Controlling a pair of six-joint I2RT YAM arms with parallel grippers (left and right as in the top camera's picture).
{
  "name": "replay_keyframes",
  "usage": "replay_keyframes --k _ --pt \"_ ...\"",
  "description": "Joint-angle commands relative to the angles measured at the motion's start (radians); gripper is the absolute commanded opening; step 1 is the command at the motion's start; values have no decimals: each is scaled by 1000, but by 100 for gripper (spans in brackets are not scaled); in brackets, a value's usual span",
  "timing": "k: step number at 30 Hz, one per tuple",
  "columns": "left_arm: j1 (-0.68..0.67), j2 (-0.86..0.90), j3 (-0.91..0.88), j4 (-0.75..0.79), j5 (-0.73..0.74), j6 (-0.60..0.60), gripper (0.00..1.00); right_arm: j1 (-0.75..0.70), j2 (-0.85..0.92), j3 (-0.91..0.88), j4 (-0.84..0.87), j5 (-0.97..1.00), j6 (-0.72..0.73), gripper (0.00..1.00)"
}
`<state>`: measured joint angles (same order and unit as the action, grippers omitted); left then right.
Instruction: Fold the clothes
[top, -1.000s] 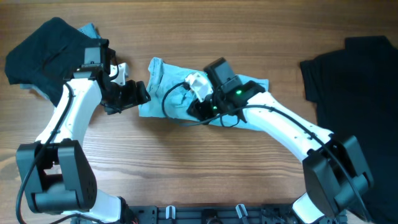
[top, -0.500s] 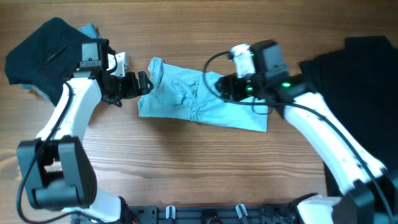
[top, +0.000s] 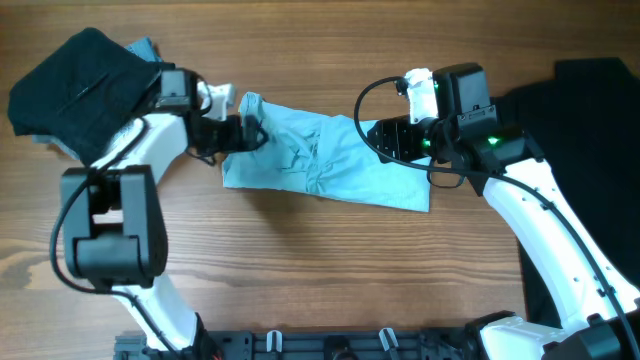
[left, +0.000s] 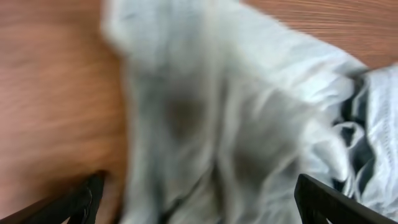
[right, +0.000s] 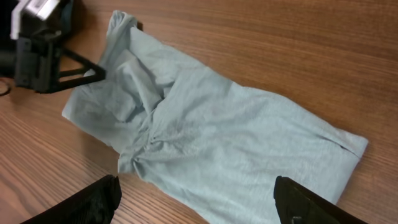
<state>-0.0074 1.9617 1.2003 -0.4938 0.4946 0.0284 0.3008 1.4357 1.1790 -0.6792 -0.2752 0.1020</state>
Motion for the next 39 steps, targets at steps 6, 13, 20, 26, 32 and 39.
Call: replay_keyframes --k 6,13,20,26,32,39 --pt "-83 99 -19 -77 -183 16 22 -3 -13 8 -37 18 9 84" --pt "-33 53 230 -417 -308 16 4 -3 -13 8 -37 18 5 84" --pt "-145 16 615 -688 -285 -60 4 -42 -13 8 -52 55 14 85" --pt "-388 30 616 -673 -278 -127 5 -200 -13 8 -95 29 28 86" --pt "-598 82 616 -659 -333 -175 36 -248 -13 8 -116 29 27 87" --pt "-656 93 639 -700 -632 -249 100 -248 -13 8 -130 -7 -16 88"
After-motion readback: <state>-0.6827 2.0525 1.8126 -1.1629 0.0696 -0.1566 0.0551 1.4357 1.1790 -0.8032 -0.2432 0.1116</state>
